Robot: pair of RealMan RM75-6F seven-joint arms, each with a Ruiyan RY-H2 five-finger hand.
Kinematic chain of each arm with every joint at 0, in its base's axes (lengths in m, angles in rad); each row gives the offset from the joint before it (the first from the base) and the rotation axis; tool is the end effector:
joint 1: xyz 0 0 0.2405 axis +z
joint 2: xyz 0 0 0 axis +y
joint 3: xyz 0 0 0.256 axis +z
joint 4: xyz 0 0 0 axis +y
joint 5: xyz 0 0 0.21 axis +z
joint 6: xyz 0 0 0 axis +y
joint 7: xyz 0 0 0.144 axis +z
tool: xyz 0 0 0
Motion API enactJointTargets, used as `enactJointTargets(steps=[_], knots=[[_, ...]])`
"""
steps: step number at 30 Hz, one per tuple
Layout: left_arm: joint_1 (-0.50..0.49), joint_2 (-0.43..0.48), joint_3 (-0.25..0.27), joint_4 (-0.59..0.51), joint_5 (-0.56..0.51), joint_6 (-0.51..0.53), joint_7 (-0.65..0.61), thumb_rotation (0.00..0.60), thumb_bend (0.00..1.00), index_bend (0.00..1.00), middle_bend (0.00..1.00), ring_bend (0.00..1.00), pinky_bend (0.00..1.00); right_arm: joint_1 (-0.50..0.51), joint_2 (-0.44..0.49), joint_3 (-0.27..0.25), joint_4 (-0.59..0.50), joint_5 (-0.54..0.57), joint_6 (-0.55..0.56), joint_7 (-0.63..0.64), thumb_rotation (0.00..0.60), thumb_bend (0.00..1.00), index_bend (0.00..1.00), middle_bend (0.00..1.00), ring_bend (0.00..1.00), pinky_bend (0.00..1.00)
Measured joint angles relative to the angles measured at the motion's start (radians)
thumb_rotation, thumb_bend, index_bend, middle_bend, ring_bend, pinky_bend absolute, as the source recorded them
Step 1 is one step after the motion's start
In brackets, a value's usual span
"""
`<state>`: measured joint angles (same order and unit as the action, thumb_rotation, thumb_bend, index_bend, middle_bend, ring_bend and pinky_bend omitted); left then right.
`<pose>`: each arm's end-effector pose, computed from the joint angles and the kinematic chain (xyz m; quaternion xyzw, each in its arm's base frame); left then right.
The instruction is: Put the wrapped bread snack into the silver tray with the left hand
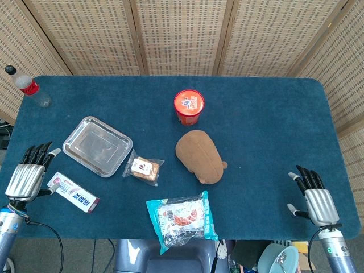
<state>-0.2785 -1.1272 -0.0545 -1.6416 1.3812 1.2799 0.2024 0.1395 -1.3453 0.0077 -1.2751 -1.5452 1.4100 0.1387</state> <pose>-0.2894 0.2378 0.1328 -0.6694 -0.3595 -0.3202 0.5658 -0.3449 -0.1936 0.0985 0.6285 -0.4055 0.3811 0.5434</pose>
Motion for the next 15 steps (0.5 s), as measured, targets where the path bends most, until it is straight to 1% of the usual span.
enactJointTargets(steps=[15], knots=[[-0.016, -0.006, -0.005, 0.016, -0.008, -0.028, -0.009, 0.6, 0.21, 0.12, 0.0, 0.0, 0.0, 0.002, 0.005, 0.006, -0.013, 0.003, -0.001, -0.019, 0.6, 0.22, 0.13, 0.0, 0.0, 0.0]])
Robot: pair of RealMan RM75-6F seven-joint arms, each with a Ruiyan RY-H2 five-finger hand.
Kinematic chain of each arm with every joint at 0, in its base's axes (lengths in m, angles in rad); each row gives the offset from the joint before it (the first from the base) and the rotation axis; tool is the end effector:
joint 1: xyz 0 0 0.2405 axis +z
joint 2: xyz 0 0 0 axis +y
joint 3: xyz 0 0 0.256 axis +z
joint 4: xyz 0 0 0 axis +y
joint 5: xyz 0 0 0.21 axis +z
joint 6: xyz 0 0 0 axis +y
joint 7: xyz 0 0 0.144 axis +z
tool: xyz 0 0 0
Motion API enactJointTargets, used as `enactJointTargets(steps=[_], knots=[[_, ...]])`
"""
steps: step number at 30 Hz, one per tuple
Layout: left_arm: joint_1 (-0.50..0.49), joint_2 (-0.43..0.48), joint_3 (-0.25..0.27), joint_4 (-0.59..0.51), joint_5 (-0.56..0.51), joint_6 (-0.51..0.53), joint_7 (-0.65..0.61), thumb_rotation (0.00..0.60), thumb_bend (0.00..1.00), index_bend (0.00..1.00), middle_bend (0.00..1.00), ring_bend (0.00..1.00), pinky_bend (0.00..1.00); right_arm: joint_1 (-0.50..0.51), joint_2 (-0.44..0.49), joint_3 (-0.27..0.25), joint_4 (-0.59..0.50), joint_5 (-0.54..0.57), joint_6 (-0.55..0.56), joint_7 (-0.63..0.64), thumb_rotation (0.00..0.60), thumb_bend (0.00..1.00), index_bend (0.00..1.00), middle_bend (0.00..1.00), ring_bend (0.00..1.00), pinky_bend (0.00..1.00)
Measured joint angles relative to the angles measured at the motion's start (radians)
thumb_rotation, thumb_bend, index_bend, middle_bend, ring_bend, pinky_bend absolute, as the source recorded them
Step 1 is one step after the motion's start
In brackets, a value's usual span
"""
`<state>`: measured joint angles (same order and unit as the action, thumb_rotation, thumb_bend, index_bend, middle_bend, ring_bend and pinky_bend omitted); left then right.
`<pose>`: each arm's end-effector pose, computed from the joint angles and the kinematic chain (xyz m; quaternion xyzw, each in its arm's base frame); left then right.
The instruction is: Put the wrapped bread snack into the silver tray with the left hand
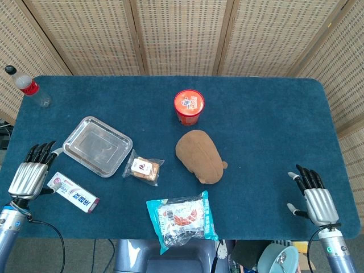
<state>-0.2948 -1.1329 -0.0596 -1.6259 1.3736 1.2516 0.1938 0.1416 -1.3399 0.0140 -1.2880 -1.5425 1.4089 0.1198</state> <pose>-0.2901 0.2439 0.1300 -0.6740 -0.3622 -0.3168 0.5605 -0.3427 -0.1955 0.0999 0.6294 -0.4006 0.3799 0.5469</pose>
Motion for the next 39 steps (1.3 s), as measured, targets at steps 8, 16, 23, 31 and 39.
enactJointTargets(steps=[8, 16, 23, 31, 39], knots=[[-0.002, 0.003, -0.007, -0.028, -0.018, 0.002, 0.042, 0.6, 0.21, 0.12, 0.0, 0.0, 0.0, 0.002, -0.001, -0.001, 0.007, 0.001, -0.008, 0.01, 0.6, 0.22, 0.13, 0.0, 0.0, 0.0], [-0.02, 0.004, -0.007, -0.068, -0.021, -0.022, 0.07, 0.6, 0.2, 0.12, 0.0, 0.0, 0.0, 0.0, -0.006, -0.004, 0.042, -0.005, -0.003, 0.058, 0.6, 0.22, 0.13, 0.0, 0.0, 0.0], [-0.073, -0.007, -0.021, -0.082, -0.042, -0.107, 0.065, 0.6, 0.2, 0.11, 0.0, 0.0, 0.0, -0.002, -0.016, -0.01, 0.077, -0.014, 0.0, 0.091, 0.6, 0.22, 0.13, 0.0, 0.0, 0.0], [-0.163, -0.063, -0.043, -0.073, -0.055, -0.227, 0.035, 0.6, 0.2, 0.04, 0.0, 0.0, 0.0, -0.01, -0.021, -0.016, 0.105, -0.021, 0.012, 0.124, 0.6, 0.22, 0.13, 0.0, 0.0, 0.0], [-0.257, -0.172, -0.074, -0.003, -0.033, -0.313, -0.075, 0.6, 0.2, 0.04, 0.0, 0.0, 0.0, -0.01, -0.034, -0.02, 0.14, -0.029, 0.014, 0.16, 0.6, 0.22, 0.13, 0.0, 0.0, 0.0]])
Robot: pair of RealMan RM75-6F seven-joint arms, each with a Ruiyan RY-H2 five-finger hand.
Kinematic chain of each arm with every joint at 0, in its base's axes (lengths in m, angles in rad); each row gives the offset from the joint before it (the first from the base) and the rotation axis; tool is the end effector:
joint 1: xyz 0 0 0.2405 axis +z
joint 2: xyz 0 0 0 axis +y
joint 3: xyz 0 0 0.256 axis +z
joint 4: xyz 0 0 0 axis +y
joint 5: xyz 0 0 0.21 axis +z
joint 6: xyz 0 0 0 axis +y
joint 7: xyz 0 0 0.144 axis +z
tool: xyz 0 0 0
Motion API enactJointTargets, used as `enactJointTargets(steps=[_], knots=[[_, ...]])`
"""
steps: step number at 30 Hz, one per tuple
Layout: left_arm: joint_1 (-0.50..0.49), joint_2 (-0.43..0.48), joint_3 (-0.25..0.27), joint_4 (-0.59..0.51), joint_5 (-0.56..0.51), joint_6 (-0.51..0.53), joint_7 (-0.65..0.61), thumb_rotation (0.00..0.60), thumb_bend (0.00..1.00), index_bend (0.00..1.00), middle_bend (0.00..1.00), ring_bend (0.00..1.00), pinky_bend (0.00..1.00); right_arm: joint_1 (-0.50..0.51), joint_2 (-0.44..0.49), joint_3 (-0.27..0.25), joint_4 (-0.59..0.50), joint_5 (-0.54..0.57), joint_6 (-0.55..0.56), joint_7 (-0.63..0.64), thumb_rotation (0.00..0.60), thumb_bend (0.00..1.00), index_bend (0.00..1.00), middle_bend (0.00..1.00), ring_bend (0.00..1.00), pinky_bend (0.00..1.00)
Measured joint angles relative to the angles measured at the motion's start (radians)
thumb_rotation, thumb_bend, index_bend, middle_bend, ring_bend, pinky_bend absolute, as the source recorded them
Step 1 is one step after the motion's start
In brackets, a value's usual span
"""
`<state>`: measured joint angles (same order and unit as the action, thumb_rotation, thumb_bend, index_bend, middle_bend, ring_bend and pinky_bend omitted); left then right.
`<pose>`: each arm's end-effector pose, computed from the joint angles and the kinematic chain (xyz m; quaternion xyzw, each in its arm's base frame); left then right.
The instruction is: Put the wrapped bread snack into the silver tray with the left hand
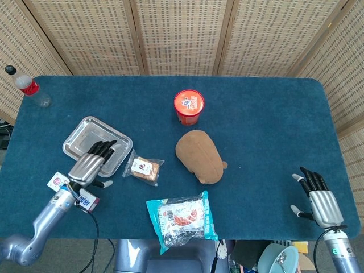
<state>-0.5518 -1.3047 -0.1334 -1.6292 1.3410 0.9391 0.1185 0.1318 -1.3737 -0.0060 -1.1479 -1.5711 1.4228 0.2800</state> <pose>-0.2008 0.3016 0.0416 -0.7398 -0.4119 -0.3635 0.3885 -0.3636 -0.1906 0.1016 0.6233 -0.4177 0.3920 0.5323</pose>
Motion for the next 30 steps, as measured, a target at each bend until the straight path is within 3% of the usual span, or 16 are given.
enactJointTargets(steps=[15, 20, 22, 25, 30], knots=[[-0.126, -0.182, 0.005, 0.171, -0.006, -0.14, -0.093, 0.6, 0.19, 0.04, 0.0, 0.0, 0.0, -0.017, -0.008, 0.0, 0.047, -0.003, 0.031, 0.057, 0.6, 0.22, 0.13, 0.0, 0.0, 0.0], [-0.136, -0.205, 0.004, 0.202, -0.013, -0.139, -0.096, 0.6, 0.23, 0.14, 0.02, 0.0, 0.17, -0.022, -0.01, -0.002, 0.058, -0.002, 0.035, 0.067, 0.6, 0.22, 0.13, 0.0, 0.0, 0.0], [-0.139, -0.216, 0.002, 0.217, -0.013, -0.134, -0.1, 0.6, 0.27, 0.21, 0.07, 0.0, 0.22, -0.024, -0.011, -0.003, 0.062, -0.001, 0.033, 0.071, 0.6, 0.22, 0.13, 0.0, 0.0, 0.0], [-0.144, -0.239, 0.0, 0.249, -0.009, -0.125, -0.112, 0.6, 0.3, 0.27, 0.11, 0.0, 0.25, -0.028, -0.013, -0.003, 0.071, 0.002, 0.036, 0.081, 0.6, 0.22, 0.13, 0.0, 0.0, 0.0], [-0.152, -0.277, 0.0, 0.31, -0.004, -0.117, -0.136, 0.6, 0.32, 0.28, 0.13, 0.04, 0.29, -0.038, -0.012, -0.002, 0.077, 0.001, 0.055, 0.088, 0.6, 0.22, 0.13, 0.0, 0.0, 0.0]])
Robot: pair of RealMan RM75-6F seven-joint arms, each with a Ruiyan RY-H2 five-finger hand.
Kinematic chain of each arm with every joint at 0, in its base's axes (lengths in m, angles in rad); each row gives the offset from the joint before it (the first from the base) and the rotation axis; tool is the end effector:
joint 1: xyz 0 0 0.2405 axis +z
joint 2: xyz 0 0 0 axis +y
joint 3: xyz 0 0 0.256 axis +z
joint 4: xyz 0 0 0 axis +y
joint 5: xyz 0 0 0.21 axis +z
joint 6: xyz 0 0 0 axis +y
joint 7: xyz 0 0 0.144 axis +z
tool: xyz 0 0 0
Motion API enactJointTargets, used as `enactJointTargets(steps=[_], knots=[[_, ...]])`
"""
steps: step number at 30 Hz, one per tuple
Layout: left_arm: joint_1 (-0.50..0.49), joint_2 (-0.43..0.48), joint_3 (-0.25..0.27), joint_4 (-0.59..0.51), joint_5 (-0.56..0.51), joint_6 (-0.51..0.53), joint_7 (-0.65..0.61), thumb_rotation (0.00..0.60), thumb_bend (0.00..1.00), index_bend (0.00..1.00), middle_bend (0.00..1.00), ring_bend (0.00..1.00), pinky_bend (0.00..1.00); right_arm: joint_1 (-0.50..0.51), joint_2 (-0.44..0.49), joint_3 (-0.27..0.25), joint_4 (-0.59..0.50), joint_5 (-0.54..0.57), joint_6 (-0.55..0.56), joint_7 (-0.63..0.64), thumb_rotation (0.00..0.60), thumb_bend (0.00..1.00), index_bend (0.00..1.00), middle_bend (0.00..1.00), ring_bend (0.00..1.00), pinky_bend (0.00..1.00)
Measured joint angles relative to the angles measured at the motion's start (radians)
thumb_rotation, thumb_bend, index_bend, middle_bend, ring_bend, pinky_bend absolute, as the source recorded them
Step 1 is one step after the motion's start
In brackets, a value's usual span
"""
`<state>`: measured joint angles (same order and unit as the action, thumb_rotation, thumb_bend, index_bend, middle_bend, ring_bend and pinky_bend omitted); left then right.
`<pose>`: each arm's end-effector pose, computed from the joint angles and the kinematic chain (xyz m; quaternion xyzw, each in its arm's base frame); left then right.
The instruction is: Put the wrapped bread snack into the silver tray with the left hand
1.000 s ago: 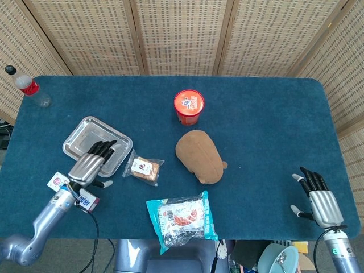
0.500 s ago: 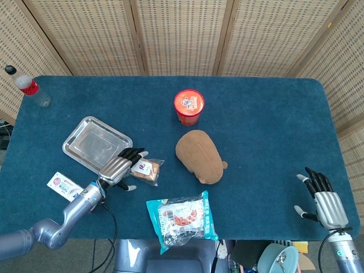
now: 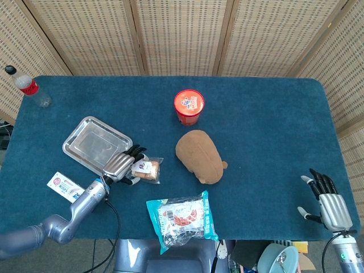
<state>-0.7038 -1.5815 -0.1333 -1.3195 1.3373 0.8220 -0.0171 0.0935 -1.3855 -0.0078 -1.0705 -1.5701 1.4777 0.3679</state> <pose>-0.1784 0.3358 -0.0394 -0.7560 -0.4344 -0.3617 0.3300 -0.3784 -0.1779 0.1137 0.6025 -0.4202 0.4060 0.5437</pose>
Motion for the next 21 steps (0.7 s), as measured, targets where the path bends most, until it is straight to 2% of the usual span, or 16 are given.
enactJointTargets(steps=[3, 11, 16, 21], knots=[[-0.006, -0.02, 0.001, 0.034, 0.005, 0.003, -0.018, 0.6, 0.35, 0.29, 0.13, 0.04, 0.29, -0.006, 0.001, -0.002, 0.002, -0.001, 0.004, 0.001, 0.6, 0.22, 0.13, 0.0, 0.0, 0.0], [-0.013, -0.044, 0.006, 0.077, 0.023, 0.029, -0.028, 0.6, 0.42, 0.4, 0.22, 0.12, 0.35, -0.01, -0.005, -0.002, 0.015, 0.002, 0.003, 0.014, 0.6, 0.22, 0.13, 0.0, 0.0, 0.0], [-0.005, -0.034, 0.003, 0.066, 0.028, 0.078, -0.001, 0.6, 0.44, 0.43, 0.25, 0.14, 0.36, -0.005, -0.012, -0.001, 0.028, 0.003, -0.01, 0.027, 0.6, 0.22, 0.13, 0.0, 0.0, 0.0], [0.009, 0.005, -0.006, 0.009, 0.027, 0.126, 0.051, 0.6, 0.44, 0.44, 0.25, 0.14, 0.36, -0.004, -0.02, -0.001, 0.04, 0.003, -0.014, 0.033, 0.6, 0.22, 0.13, 0.0, 0.0, 0.0]])
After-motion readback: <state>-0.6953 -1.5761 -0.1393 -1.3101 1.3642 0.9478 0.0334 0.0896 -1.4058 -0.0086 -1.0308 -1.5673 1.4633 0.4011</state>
